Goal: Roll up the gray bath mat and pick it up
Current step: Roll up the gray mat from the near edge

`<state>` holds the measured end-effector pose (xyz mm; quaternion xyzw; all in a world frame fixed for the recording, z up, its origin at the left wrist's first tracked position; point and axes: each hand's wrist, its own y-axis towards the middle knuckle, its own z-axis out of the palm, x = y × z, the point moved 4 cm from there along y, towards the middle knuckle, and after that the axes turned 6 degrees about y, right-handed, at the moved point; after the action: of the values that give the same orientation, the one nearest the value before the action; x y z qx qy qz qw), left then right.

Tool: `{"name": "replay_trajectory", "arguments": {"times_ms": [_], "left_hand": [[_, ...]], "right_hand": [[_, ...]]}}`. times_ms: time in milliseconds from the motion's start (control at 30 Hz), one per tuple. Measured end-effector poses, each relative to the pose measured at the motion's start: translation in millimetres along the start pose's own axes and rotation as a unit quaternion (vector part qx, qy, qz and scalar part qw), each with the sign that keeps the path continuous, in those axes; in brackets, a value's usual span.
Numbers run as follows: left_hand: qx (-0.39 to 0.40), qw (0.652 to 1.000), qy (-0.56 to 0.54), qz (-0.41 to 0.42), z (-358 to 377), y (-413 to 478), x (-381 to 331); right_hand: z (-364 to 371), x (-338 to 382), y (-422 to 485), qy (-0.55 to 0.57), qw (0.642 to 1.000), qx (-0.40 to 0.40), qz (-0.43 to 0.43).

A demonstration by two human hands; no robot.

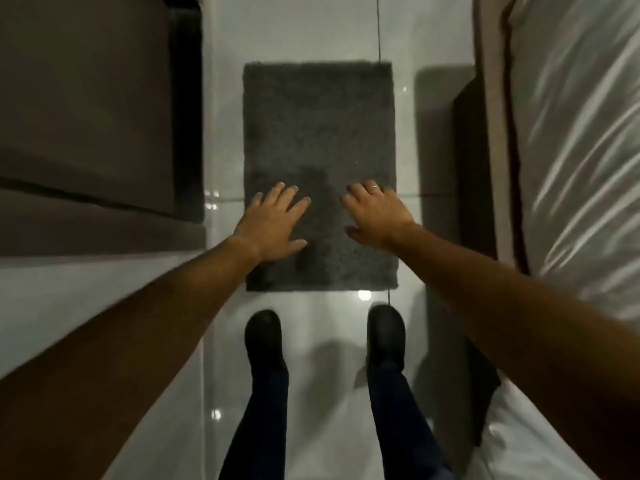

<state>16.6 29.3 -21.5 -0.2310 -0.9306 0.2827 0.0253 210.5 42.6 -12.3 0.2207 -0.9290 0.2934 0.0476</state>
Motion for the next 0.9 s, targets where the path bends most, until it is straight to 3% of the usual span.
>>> {"name": "replay_trajectory", "arguments": {"times_ms": [133,233,300,467,700,900], "left_hand": [[0.057,0.997,0.042,0.016,142,35,-10],[0.049,0.997,0.054,0.031,238,51,-15],[0.039,0.996,0.073,0.045,289,62,-18],[0.107,0.978,0.17,0.054,391,89,-23],[0.095,0.971,0.213,0.046,423,102,-28],[0.087,0.996,0.024,-0.023,396,115,-17]], "right_hand": [[137,-9,34,-0.016,0.999,0.049,-0.013],[226,-15,53,-0.025,0.997,0.072,-0.021],[276,-18,65,-0.038,0.996,0.081,-0.025],[370,-23,86,-0.057,0.995,0.08,-0.024],[411,-31,81,-0.101,0.992,0.074,-0.03],[395,-38,74,-0.093,0.992,0.063,-0.054]]}}
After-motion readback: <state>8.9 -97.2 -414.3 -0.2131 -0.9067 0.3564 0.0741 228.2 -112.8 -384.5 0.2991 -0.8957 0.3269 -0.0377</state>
